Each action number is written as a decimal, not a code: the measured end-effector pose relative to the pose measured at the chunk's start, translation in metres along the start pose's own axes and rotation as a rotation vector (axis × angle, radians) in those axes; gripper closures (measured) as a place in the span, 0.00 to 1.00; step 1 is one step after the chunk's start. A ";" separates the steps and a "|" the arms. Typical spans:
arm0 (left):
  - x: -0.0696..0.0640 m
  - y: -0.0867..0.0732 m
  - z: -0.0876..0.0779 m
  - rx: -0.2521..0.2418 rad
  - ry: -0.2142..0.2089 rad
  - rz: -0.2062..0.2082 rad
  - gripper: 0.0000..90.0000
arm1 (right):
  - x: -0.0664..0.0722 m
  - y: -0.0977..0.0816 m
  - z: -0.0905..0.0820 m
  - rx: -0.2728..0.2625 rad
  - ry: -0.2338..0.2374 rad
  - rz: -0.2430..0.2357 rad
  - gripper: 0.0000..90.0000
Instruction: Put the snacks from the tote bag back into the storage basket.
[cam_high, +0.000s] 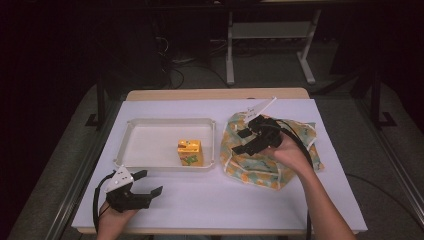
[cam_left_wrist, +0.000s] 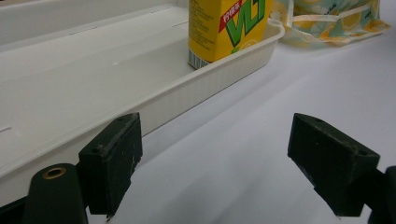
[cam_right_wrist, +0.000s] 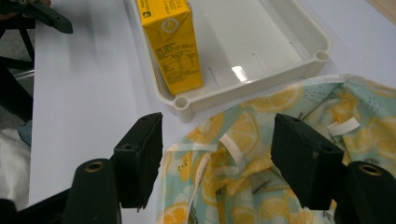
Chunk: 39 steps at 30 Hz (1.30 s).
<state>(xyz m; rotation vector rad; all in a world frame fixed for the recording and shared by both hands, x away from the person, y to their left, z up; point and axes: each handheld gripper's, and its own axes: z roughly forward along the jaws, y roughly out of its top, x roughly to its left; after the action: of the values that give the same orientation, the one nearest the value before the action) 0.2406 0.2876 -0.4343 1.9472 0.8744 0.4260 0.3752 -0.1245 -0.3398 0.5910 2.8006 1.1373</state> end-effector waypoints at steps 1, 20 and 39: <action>0.000 0.000 0.000 0.000 0.000 0.000 0.20 | 0.000 -0.001 -0.001 0.001 0.002 0.008 0.37; 0.000 0.000 0.001 0.000 0.002 0.002 0.20 | 0.002 -0.024 -0.012 -0.010 -0.024 0.024 0.37; -0.001 0.000 0.001 0.000 0.002 0.004 0.20 | 0.012 -0.052 -0.024 -0.037 -0.031 0.072 0.36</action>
<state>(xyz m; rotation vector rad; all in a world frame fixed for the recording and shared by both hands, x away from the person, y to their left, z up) 0.2408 0.2866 -0.4348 1.9491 0.8718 0.4300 0.3427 -0.1700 -0.3572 0.7051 2.7470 1.1800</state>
